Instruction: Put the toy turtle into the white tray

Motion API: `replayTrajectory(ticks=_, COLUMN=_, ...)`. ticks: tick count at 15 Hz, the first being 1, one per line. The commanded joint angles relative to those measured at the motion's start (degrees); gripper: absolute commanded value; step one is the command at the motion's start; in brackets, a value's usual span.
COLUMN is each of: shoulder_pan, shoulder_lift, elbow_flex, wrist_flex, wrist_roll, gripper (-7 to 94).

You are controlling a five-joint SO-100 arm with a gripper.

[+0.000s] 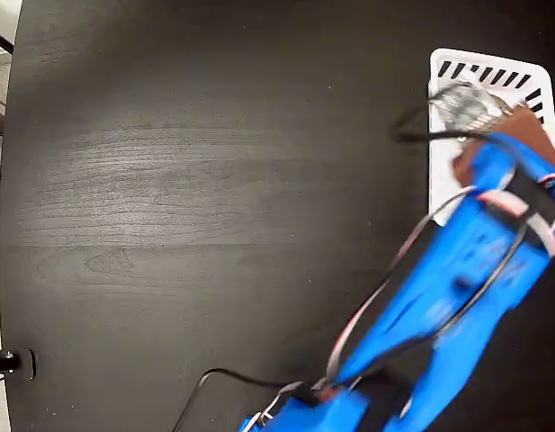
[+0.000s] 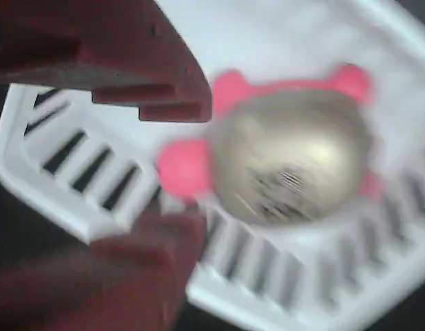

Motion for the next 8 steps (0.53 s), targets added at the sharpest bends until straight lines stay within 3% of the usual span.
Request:
replayTrajectory(ticks=1, shoulder_pan=-6.68, shoulder_lift=22.94, elbow_flex=13.36, wrist_flex=-4.66, wrist_roll=0.88, gripper=0)
replayTrajectory(ticks=5, shoulder_pan=-22.68, shoulder_lift=46.05, elbow_flex=38.23, wrist_flex=-13.54, wrist_roll=0.53, gripper=0)
replayTrajectory(ticks=8, shoulder_pan=-32.08, shoulder_lift=61.88, elbow_flex=60.56, wrist_flex=-24.35, wrist_roll=-1.49, gripper=0)
